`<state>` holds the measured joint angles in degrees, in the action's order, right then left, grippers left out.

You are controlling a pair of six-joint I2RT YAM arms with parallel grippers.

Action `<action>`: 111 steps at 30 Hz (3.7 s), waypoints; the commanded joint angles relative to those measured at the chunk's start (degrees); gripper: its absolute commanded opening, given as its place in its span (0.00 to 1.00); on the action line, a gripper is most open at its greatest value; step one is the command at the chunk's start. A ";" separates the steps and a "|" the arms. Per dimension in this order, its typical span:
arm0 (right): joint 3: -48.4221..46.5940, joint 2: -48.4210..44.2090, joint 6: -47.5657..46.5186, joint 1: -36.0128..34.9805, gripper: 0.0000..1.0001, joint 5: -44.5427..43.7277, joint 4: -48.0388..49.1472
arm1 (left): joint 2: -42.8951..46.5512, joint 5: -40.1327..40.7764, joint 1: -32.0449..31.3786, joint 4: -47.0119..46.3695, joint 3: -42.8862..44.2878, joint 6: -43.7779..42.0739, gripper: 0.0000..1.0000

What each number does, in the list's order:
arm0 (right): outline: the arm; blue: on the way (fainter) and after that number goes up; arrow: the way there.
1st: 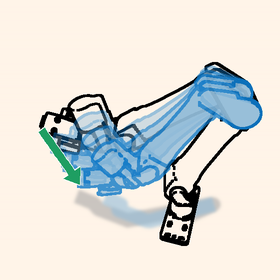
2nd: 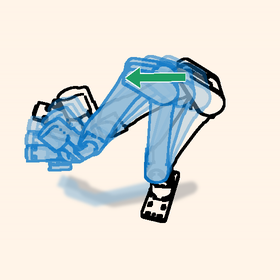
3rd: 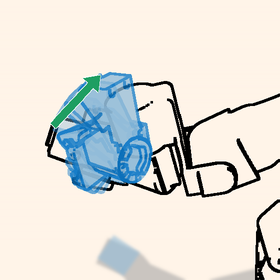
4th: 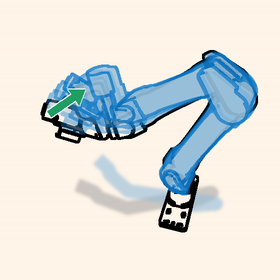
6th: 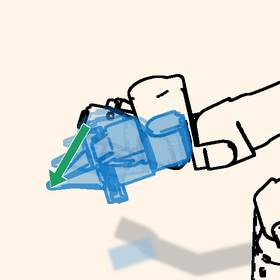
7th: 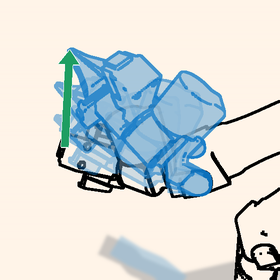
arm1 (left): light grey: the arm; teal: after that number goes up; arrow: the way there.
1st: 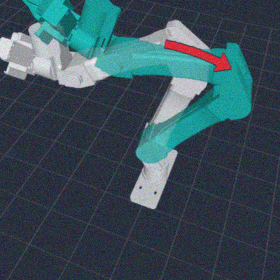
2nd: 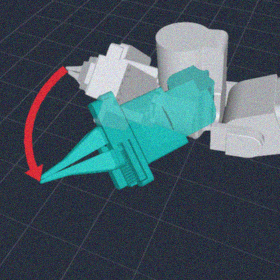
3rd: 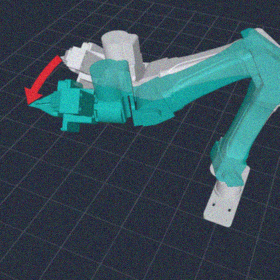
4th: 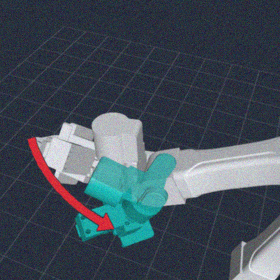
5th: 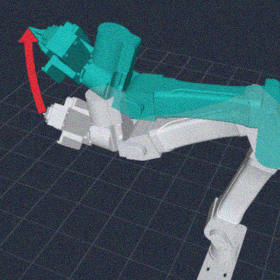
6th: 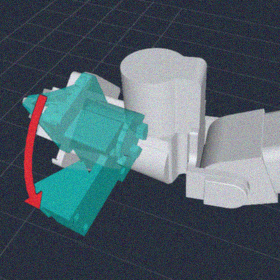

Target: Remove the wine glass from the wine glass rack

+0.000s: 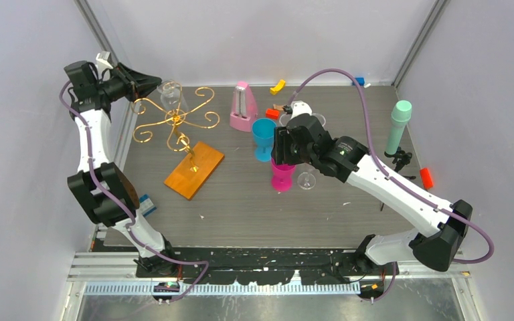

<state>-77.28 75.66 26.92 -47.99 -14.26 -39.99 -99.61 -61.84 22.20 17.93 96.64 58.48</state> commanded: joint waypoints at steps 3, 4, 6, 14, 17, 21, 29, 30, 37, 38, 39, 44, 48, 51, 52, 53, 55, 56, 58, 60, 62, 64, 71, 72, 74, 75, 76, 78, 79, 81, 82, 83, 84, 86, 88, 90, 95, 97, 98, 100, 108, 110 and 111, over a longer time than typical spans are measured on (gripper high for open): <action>0.05 -2.51 -0.32 0.09 0.54 -1.75 2.66 | 4.47 -3.86 0.04 -9.48 -2.51 4.83 0.22; 0.12 -2.65 -0.43 0.04 0.54 -2.16 2.71 | 4.51 -4.21 0.04 -10.21 -2.81 5.24 0.22; 0.22 -3.11 -0.72 0.08 0.54 -2.64 2.76 | 4.60 -4.54 0.04 -10.43 -3.17 5.25 0.22; 0.22 -3.50 -1.15 0.09 0.54 -3.31 2.71 | 3.87 -5.85 0.04 -10.33 -4.79 3.11 0.23; 0.18 -3.34 -1.14 0.09 0.54 -3.20 2.74 | 3.78 -5.97 0.04 -10.34 -5.63 2.70 0.21; 0.12 -3.26 -1.24 0.08 0.54 -3.38 2.75 | 4.17 -6.01 0.08 -10.29 -5.77 2.38 0.18; 0.60 -3.50 -1.24 0.09 0.54 -3.64 2.76 | 5.03 -6.44 0.04 -11.03 -5.85 3.41 0.00; 0.63 -3.50 -1.25 0.09 0.54 -3.66 2.79 | 5.16 -6.39 0.04 -11.83 -5.98 4.19 0.00; 0.73 -3.59 -1.20 0.06 0.54 -3.66 2.81 | 5.81 -5.63 0.04 -24.81 -6.43 14.40 0.00; 0.77 -3.54 -1.27 0.08 0.54 -3.64 2.81 | 5.86 -5.18 0.04 -26.54 -6.53 15.79 0.00; 0.78 -3.58 -1.26 0.08 0.54 -3.61 2.79 | 5.99 -4.74 0.04 -28.03 -6.62 17.07 0.00; 0.87 -3.54 -1.27 0.08 0.54 -3.65 2.81 | 6.12 -2.33 -0.42 -30.59 -6.02 20.93 0.00; 0.95 -3.59 -1.17 0.09 0.54 -3.61 3.19 | 6.06 -1.89 -2.03 -30.59 -5.76 21.26 0.00; 1.15 -3.58 -1.04 0.09 0.54 -3.44 3.38 | 5.64 -1.79 -3.03 -30.07 -5.86 20.72 0.00; 1.15 -3.58 -1.01 0.09 0.54 -3.42 3.35 | 5.41 -1.72 -3.18 -29.66 -5.77 20.33 0.00; 1.20 -3.70 -0.99 0.09 0.54 -3.37 3.30 | 5.18 -1.58 -3.21 -29.10 -5.70 19.89 0.00; 1.44 -3.93 -1.03 0.09 0.54 -3.44 3.31 | 4.67 -1.03 -3.21 -27.39 -5.47 18.55 0.00; 1.52 -4.02 -1.06 0.09 0.54 -3.56 3.35 | 4.45 -0.56 -3.21 -25.72 -5.09 17.40 0.00; 1.75 -4.33 -1.07 0.09 0.54 -3.85 3.42 | 3.90 0.30 -3.22 -22.46 -4.21 15.08 0.00; 1.86 -4.37 -1.08 0.09 0.54 -3.84 3.39 | 3.21 0.47 -3.29 -21.90 -3.81 14.70 0.00; 1.88 -4.27 -1.02 0.09 0.54 -3.85 3.42 | 2.75 0.32 -3.46 -21.89 -3.45 14.75 0.00; 1.79 -4.05 -1.10 0.09 0.54 -3.92 3.42 | 2.38 -0.67 -3.68 -21.89 -3.03 14.48 0.00; 1.24 -3.14 -1.25 0.09 0.54 -3.89 3.41 | 1.99 -4.19 -3.53 -21.21 -3.04 12.35 0.00; 1.18 -3.04 -1.23 0.09 0.54 -3.81 3.37 | 2.21 -4.48 -3.44 -21.37 -3.29 12.33 0.00; 1.16 -2.94 -1.34 0.09 0.54 -3.89 3.41 | 2.82 -4.76 -3.17 -21.55 -3.62 12.09 0.00; 1.12 -2.90 -1.34 0.09 0.54 -3.91 3.38 | 3.08 -4.95 -2.99 -21.40 -3.65 11.83 0.00; 1.09 -2.85 -1.34 0.09 0.54 -3.97 3.40 | 3.45 -5.13 -2.76 -21.37 -3.65 11.64 0.00; 1.05 -2.76 -1.41 0.09 0.54 -3.98 3.42 | 3.99 -5.72 -2.33 -21.28 -3.52 11.16 0.00; 0.96 -2.68 -1.42 0.09 0.54 -3.99 3.40 | 4.13 -6.13 -2.11 -21.34 -3.44 10.95 0.00; 0.86 -2.56 -1.44 0.09 0.54 -3.92 3.41 | 4.25 -7.18 -1.47 -21.30 -3.16 10.42 0.00; 0.84 -2.50 -1.43 0.09 0.54 -3.92 3.37 | 4.19 -7.83 -1.13 -21.32 -3.02 10.16 0.00; 0.82 -2.46 -1.39 0.09 0.54 -3.86 3.35 | 4.09 -8.49 -0.83 -21.53 -2.96 10.09 0.00; 0.81 -2.41 -1.41 0.09 0.54 -3.85 3.34 | 4.02 -9.13 -0.57 -22.01 -2.99 10.02 0.00; 0.79 -2.37 -1.34 0.06 0.54 -3.77 3.41 | 3.84 -10.15 -0.17 -22.85 -3.18 9.98 0.00; 0.69 -2.29 -1.49 0.08 0.54 -3.82 3.33 | 3.74 -11.28 -0.06 -24.36 -3.59 9.89 0.00; 0.69 -2.34 -1.56 0.09 0.54 -3.79 3.38 | 3.59 -12.30 0.02 -25.16 -3.65 9.70 0.00; 0.92 -2.51 -1.45 0.09 0.54 -3.83 3.29 | 3.56 -13.70 0.26 -25.61 -4.19 9.02 0.00; 1.12 -2.61 -1.45 0.09 0.54 -3.86 3.38 | 3.82 -13.91 0.30 -25.88 -4.71 8.93 0.00; 1.15 -2.62 -1.43 0.09 0.54 -3.91 3.35 | 3.88 -14.03 0.41 -25.93 -4.97 8.75 0.00; 1.17 -2.66 -1.31 0.09 0.54 -3.86 3.35 | 3.90 -14.22 0.60 -25.93 -5.48 8.51 0.00; 1.43 -2.80 -1.52 0.09 0.54 -4.00 3.31 | 3.32 -14.26 2.67 -25.93 -6.12 8.70 0.00; 1.49 -2.87 -1.44 0.09 0.54 -4.02 3.31 | 3.29 -14.26 2.97 -25.93 -6.03 8.88 0.00; 1.55 -2.88 -1.37 0.09 0.54 -3.97 3.33 | 3.28 -14.18 3.05 -25.93 -5.91 8.92 0.00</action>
<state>-75.29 73.52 25.82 -47.99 -16.88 -38.89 -98.37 -73.69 24.34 -4.91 90.11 67.02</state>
